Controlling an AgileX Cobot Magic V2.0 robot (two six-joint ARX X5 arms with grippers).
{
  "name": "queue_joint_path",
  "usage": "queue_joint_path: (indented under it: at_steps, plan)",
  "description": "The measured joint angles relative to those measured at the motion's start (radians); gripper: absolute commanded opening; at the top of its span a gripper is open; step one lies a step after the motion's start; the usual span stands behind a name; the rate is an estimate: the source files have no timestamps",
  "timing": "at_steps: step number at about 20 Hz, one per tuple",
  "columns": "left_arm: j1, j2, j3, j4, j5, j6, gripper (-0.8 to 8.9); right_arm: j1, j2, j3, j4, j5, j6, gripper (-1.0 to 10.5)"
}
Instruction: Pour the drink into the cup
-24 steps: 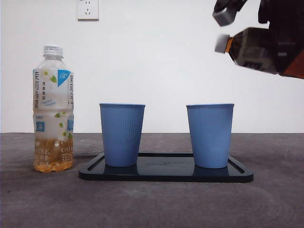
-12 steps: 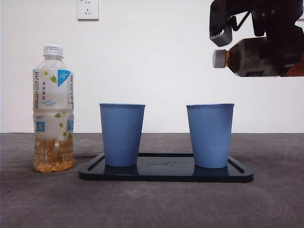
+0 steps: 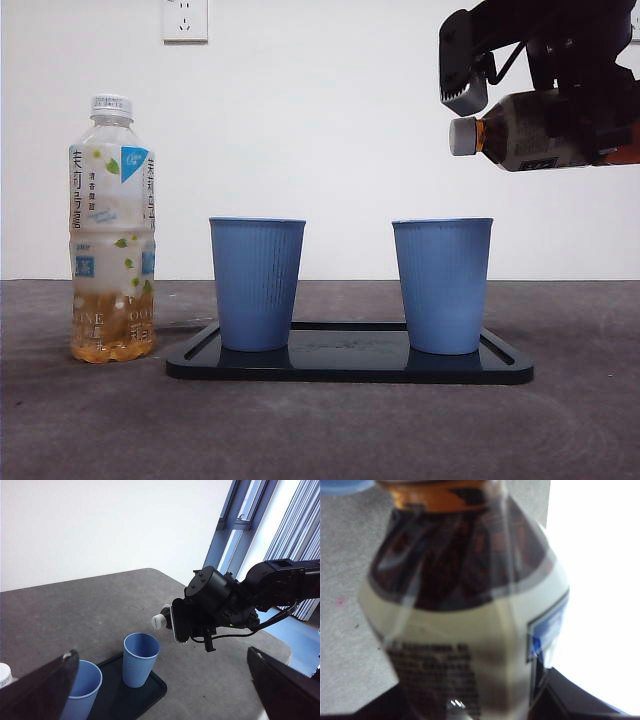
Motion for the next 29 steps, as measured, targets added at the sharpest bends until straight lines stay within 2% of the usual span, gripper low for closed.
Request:
queue_joint_path:
  at_steps: [11, 14, 18, 23, 25, 29]
  plan:
    - [0.0, 0.0, 0.0, -0.001, 0.0, 0.0, 5.94, 0.0, 0.0, 0.0, 0.0, 0.0, 0.005, 1.1]
    - [0.0, 0.0, 0.0, -0.001, 0.0, 0.0, 5.93, -0.001, 0.0, 0.0, 0.0, -0.002, 0.064, 1.1]
    - [0.0, 0.0, 0.0, -0.001, 0.0, 0.0, 5.94, -0.004, 0.0, 0.0, 0.0, -0.064, 0.216, 1.1]
    - [0.0, 0.0, 0.0, 0.0, 0.0, 0.0, 5.93, -0.033, 0.0, 0.0, 0.013, -0.143, 0.512, 1.1]
    - [0.0, 0.0, 0.0, 0.004, 0.0, 0.0, 5.93, -0.07, -0.009, 0.0, 0.023, -0.2, 0.629, 1.1]
    - [0.0, 0.0, 0.0, 0.005, 0.0, 0.0, 5.93, -0.151, -0.068, 0.0, 0.116, -0.287, 0.763, 1.1]
